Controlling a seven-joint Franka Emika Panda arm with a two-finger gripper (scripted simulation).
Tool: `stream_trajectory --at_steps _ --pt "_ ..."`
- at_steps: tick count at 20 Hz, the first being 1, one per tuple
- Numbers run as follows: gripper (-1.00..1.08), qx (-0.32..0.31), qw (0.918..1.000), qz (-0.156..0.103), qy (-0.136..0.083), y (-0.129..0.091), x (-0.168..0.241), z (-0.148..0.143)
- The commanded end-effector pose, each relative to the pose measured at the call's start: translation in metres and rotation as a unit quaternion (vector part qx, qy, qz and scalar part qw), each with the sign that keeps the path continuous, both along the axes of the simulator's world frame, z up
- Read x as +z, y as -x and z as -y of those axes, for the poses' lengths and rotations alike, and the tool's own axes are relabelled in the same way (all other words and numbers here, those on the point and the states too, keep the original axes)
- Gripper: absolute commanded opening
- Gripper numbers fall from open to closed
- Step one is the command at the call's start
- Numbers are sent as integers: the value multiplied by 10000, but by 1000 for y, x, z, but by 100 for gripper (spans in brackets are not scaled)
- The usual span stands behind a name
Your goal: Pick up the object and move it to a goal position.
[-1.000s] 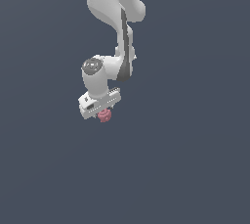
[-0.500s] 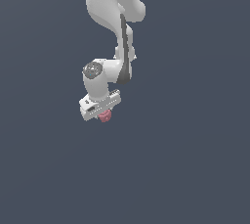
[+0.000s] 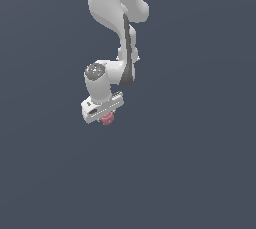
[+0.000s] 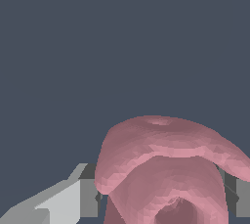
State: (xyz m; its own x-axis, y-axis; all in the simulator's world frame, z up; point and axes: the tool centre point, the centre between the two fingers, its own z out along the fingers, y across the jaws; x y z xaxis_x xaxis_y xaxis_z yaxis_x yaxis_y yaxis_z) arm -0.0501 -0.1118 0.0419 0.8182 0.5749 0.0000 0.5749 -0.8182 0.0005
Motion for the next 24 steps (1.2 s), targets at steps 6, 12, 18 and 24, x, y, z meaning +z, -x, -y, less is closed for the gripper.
stream_trajectory --at_steps 6,12,18,24 --pt "-100 0 10000 3 1 -6 21 6" --pt "-100 2 10000 3 -2 -18 59 18" --pt "-100 4 10000 3 -5 -35 113 34" --pt "-100 5 10000 3 -8 -53 171 51"
